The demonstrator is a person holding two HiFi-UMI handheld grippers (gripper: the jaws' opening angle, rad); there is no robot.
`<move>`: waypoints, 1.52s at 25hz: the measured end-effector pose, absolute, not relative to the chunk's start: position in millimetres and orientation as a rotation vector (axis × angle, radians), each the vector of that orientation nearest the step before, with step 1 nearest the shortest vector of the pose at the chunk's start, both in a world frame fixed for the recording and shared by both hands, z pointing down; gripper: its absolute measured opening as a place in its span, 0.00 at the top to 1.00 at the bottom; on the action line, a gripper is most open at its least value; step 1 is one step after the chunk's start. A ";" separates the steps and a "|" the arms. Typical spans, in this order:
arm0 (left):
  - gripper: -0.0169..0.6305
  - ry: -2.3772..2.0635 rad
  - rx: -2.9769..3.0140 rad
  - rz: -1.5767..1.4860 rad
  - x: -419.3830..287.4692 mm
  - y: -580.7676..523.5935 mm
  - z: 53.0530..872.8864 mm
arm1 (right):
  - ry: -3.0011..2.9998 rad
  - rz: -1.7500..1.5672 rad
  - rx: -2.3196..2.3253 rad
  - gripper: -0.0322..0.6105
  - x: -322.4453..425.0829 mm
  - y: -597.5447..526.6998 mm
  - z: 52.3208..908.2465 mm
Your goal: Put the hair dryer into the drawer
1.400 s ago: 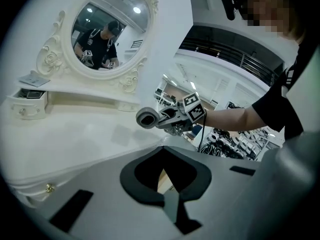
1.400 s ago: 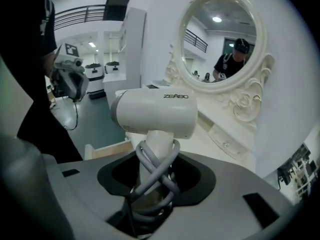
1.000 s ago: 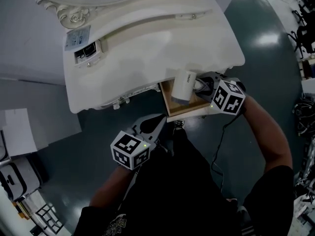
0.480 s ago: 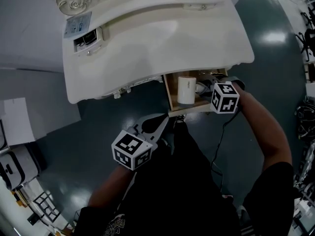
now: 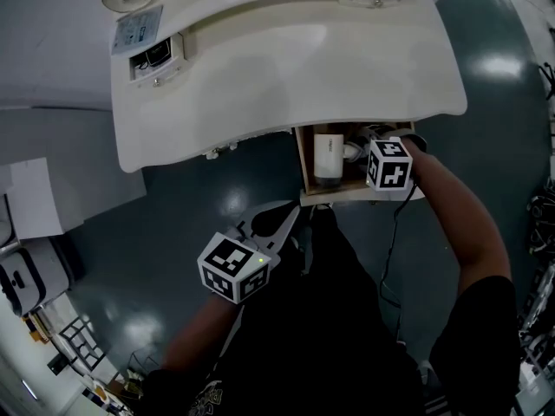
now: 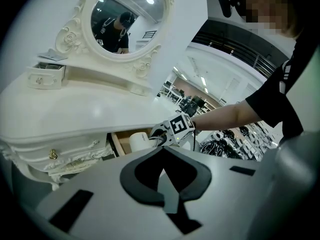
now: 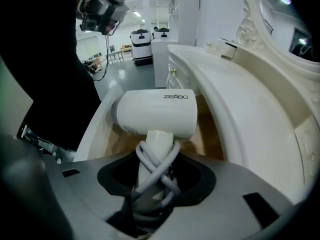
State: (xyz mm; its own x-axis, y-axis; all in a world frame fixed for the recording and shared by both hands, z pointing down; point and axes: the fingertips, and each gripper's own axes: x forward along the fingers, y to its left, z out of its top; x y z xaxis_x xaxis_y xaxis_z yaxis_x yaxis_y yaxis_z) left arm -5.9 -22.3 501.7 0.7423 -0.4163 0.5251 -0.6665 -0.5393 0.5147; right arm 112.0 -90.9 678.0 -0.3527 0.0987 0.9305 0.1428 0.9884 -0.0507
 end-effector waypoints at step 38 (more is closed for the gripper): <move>0.97 -0.859 2.094 0.435 -3.0 -23.3 537.3 | -1.900 -0.014 -0.300 0.63 107.0 -89.7 749.7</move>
